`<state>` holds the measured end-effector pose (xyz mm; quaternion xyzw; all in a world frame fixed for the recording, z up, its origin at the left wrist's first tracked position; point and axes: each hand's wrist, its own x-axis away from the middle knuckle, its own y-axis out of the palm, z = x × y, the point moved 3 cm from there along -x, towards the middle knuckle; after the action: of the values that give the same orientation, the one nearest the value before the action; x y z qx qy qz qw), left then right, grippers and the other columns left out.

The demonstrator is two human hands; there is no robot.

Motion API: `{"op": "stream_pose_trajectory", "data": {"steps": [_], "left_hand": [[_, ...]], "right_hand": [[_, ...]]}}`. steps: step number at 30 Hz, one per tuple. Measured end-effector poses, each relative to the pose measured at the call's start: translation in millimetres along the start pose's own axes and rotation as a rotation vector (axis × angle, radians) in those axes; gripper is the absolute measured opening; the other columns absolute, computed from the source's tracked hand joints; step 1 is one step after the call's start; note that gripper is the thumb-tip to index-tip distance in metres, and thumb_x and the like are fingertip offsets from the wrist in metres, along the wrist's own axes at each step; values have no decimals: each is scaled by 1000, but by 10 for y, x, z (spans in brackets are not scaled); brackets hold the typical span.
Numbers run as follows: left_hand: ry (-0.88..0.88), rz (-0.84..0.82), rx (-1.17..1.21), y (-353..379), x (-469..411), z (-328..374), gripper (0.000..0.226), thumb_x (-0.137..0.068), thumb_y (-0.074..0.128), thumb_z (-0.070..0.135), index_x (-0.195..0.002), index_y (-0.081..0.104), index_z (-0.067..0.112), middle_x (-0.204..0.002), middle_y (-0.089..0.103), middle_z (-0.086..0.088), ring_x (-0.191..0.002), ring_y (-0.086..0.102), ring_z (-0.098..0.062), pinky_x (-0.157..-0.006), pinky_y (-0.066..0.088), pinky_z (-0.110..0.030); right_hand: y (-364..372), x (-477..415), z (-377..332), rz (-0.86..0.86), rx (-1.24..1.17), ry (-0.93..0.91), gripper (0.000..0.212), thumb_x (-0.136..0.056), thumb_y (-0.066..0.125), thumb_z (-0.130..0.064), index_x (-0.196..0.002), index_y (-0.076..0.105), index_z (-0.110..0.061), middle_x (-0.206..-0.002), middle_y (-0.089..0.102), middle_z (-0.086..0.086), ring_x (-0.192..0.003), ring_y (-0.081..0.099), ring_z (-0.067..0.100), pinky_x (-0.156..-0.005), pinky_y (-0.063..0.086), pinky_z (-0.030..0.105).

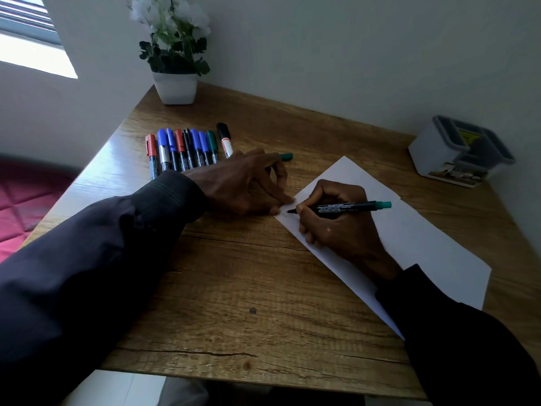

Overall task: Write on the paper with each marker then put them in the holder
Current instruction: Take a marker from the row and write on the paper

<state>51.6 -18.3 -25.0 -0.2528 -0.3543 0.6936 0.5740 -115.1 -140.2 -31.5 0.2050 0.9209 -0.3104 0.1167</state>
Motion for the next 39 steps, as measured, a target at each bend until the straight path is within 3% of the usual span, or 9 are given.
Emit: {"op": "stream_pose_trajectory", "data": {"steps": [4, 9, 12, 16, 20, 26, 30, 34, 39], "left_hand": [[3, 26, 41, -17, 2, 32, 46, -78, 74, 42, -118, 51, 37, -110, 42, 19, -97, 49, -1, -71, 42, -16], [-4, 34, 25, -19, 7, 49, 46, -78, 75, 40, -118, 52, 34, -106, 39, 21, -94, 46, 2, -69, 40, -15], [4, 29, 33, -13, 3, 33, 46, -78, 75, 40, -117, 53, 33, -110, 42, 17, -97, 49, -2, -70, 41, -15], [-9, 23, 26, -13, -1, 14, 47, -77, 74, 43, -118, 50, 37, -116, 43, 13, -100, 48, -4, -71, 41, -17], [-15, 25, 31, -16, 3, 27, 49, -77, 75, 42, -119, 51, 36, -116, 42, 12, -101, 49, -6, -73, 43, -19], [-20, 24, 43, -23, 13, 45, 48, -78, 75, 40, -119, 51, 34, -116, 43, 12, -100, 49, -4, -71, 42, -17], [-19, 26, 38, -31, 11, 49, 48, -78, 75, 38, -119, 51, 32, -115, 41, 13, -100, 47, -3, -70, 41, -16], [-12, 19, 50, -30, 17, 48, 45, -78, 75, 39, -115, 51, 38, -109, 40, 21, -96, 47, 1, -70, 40, -15], [-20, 27, 38, -23, 5, 16, 48, -77, 75, 42, -118, 51, 36, -116, 43, 13, -100, 48, -4, -72, 43, -19]], "right_hand": [[-1, -13, 45, 7, -40, 62, 16, -87, 73, -15, -84, 71, 1, -67, 70, 12, -53, 69, 15, -53, 54, 17], [-8, 16, 53, -23, 109, 224, 12, -87, 72, -12, -79, 67, -6, -64, 69, 16, -53, 68, 28, -51, 57, 34], [2, -18, 75, 12, -22, 52, 22, -84, 72, -20, -81, 70, 1, -65, 70, 14, -52, 69, 26, -51, 54, 23], [8, 11, 81, -40, 26, 214, 10, -91, 70, -16, -85, 69, -7, -64, 70, 13, -51, 68, 21, -50, 55, 24], [19, 2, 111, 37, -50, 47, 22, -87, 72, -21, -84, 69, 1, -66, 70, 12, -51, 69, 21, -51, 54, 23], [26, -13, 143, -39, -158, 108, 30, -82, 79, -33, -79, 69, -5, -63, 71, 9, -48, 69, 17, -48, 54, 20], [1, -15, 146, -3, -100, 117, 17, -85, 73, -14, -80, 66, 0, -61, 70, 9, -46, 68, 19, -45, 54, 23], [6, -17, 129, 6, -205, 60, 26, -87, 71, -21, -81, 67, 4, -65, 71, 11, -48, 69, 23, -46, 55, 26], [17, -25, 175, -17, -170, 61, 25, -85, 73, -20, -80, 67, 4, -64, 70, 13, -47, 69, 21, -47, 54, 23]]}}
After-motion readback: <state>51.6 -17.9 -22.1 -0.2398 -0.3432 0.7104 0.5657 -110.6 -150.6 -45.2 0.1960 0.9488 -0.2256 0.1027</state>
